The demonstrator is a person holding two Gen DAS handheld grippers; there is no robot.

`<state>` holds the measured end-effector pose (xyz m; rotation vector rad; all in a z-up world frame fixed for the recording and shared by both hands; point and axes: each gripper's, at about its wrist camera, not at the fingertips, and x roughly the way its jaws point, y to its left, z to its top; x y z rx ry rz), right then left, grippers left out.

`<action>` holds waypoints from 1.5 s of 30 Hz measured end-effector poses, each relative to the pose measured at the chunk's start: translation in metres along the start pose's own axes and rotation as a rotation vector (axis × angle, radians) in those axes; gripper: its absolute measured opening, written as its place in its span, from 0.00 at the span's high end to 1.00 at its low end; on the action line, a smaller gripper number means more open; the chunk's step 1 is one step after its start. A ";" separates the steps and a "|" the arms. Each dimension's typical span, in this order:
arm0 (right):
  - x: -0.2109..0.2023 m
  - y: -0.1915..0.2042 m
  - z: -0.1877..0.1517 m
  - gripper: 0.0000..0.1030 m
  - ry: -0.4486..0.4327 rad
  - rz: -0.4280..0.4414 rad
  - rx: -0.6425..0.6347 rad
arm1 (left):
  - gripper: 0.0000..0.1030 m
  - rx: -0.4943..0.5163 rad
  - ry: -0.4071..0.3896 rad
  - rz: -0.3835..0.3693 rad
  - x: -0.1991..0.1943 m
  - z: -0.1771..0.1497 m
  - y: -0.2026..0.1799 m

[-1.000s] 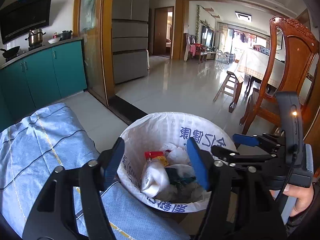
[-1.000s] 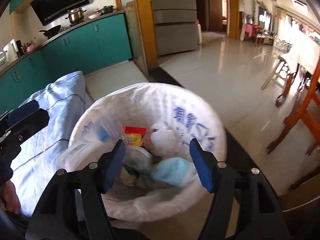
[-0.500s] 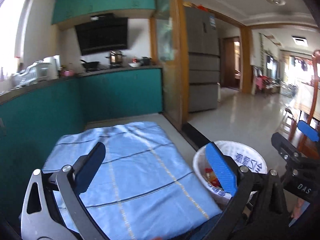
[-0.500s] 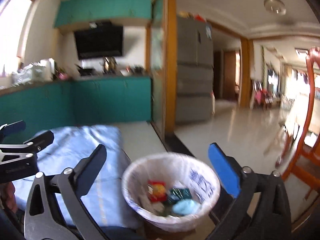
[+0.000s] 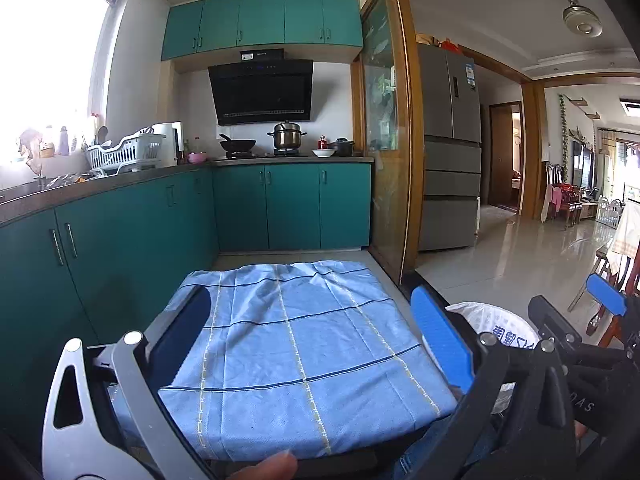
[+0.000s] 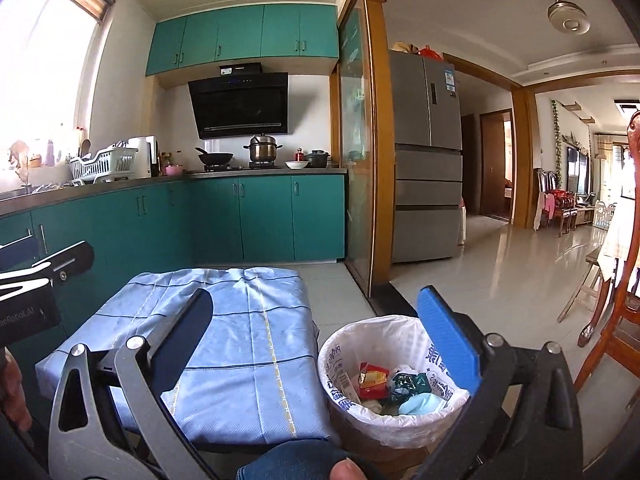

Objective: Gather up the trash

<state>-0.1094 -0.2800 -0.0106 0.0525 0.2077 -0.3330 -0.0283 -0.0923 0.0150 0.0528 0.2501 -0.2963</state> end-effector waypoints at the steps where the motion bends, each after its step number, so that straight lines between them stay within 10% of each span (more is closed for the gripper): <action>1: -0.001 0.001 0.000 0.03 0.000 0.000 0.000 | 0.03 -0.001 0.000 -0.002 -0.001 0.000 0.000; 45: -0.006 0.015 0.003 0.03 -0.004 0.003 -0.042 | 0.03 -0.051 0.021 -0.033 0.002 -0.010 0.013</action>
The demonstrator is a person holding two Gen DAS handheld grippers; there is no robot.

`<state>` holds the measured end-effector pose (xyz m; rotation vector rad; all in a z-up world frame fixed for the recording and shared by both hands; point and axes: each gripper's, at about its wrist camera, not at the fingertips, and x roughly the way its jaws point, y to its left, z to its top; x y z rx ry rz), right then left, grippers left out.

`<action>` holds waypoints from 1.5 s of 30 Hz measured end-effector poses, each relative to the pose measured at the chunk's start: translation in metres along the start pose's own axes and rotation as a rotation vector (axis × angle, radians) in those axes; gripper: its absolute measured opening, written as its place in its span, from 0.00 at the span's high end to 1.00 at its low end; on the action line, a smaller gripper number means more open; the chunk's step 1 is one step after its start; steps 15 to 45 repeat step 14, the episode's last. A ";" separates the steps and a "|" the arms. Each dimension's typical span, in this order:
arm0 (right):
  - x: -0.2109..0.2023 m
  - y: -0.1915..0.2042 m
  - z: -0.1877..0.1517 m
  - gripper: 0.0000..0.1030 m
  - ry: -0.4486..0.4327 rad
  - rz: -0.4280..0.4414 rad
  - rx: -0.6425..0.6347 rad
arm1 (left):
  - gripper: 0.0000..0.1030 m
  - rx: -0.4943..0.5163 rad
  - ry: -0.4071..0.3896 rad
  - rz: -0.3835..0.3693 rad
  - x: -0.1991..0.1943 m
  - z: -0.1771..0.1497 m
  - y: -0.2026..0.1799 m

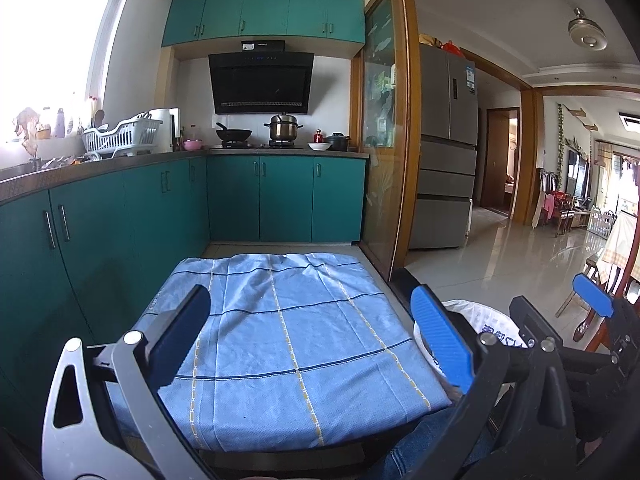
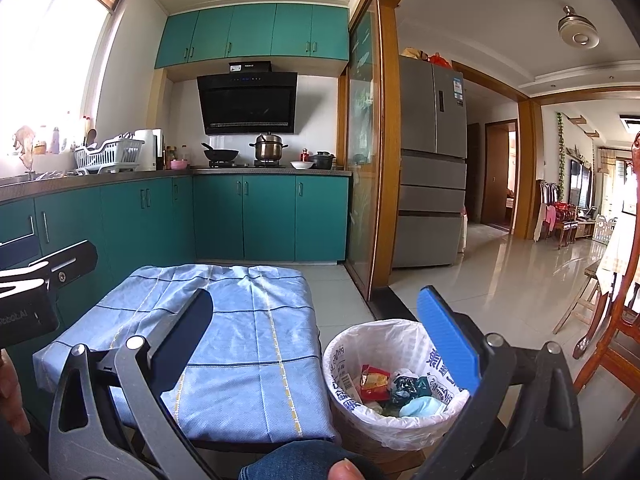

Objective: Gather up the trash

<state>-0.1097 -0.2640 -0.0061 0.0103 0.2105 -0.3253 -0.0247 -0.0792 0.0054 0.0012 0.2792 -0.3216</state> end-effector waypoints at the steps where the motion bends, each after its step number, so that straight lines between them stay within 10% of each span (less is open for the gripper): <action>1: 0.002 0.000 0.000 0.03 0.002 0.000 -0.001 | 0.03 -0.009 -0.002 0.001 0.001 -0.001 0.002; 14: 0.066 0.020 -0.010 0.03 0.175 0.090 -0.005 | 0.03 -0.012 0.179 0.016 0.102 0.002 0.055; 45: 0.066 0.020 -0.010 0.03 0.175 0.090 -0.005 | 0.03 -0.012 0.179 0.016 0.102 0.002 0.055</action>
